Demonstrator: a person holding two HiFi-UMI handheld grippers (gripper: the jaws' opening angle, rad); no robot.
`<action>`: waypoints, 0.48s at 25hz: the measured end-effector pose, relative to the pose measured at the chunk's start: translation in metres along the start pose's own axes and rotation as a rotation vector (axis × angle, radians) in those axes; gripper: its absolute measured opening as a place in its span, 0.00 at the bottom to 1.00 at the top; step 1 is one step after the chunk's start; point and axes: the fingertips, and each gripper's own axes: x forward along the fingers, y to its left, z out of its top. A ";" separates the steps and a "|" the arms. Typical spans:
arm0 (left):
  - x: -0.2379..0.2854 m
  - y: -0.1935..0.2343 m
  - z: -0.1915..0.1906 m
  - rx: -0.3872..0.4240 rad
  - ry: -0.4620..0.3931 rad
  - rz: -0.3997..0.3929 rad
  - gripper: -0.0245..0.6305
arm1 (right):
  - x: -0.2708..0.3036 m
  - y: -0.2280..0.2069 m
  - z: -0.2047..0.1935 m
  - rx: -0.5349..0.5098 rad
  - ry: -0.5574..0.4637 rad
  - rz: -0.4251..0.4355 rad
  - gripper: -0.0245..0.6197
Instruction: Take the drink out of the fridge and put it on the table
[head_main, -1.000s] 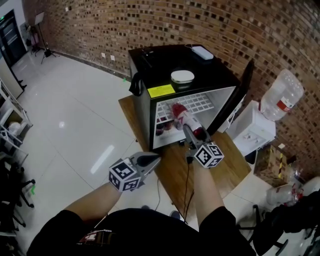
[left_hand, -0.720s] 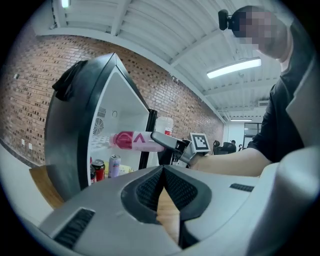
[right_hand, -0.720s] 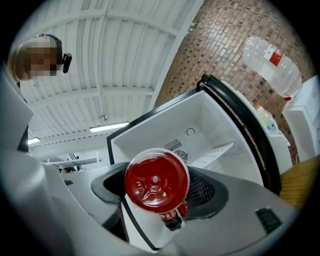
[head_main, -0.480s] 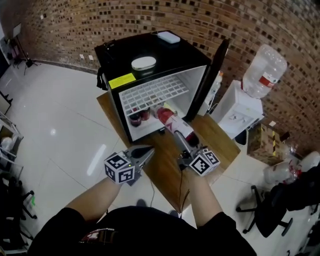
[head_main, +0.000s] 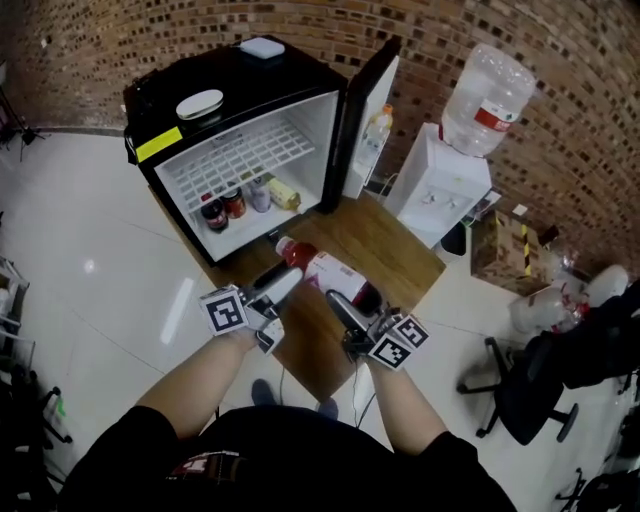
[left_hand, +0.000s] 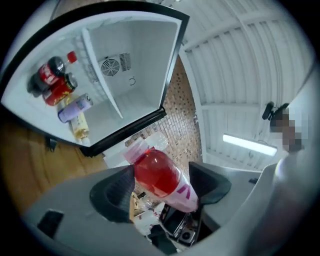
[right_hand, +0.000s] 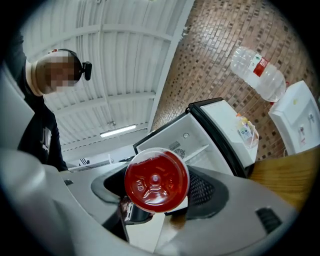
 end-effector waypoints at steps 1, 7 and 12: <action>0.004 0.001 -0.009 -0.032 -0.008 -0.006 0.52 | -0.012 -0.001 -0.004 -0.006 0.017 0.000 0.56; 0.021 0.012 -0.077 -0.039 0.078 0.055 0.42 | -0.078 -0.020 -0.031 -0.017 0.121 -0.024 0.56; 0.029 0.017 -0.106 0.002 0.129 0.079 0.42 | -0.106 -0.031 -0.050 -0.038 0.192 -0.026 0.57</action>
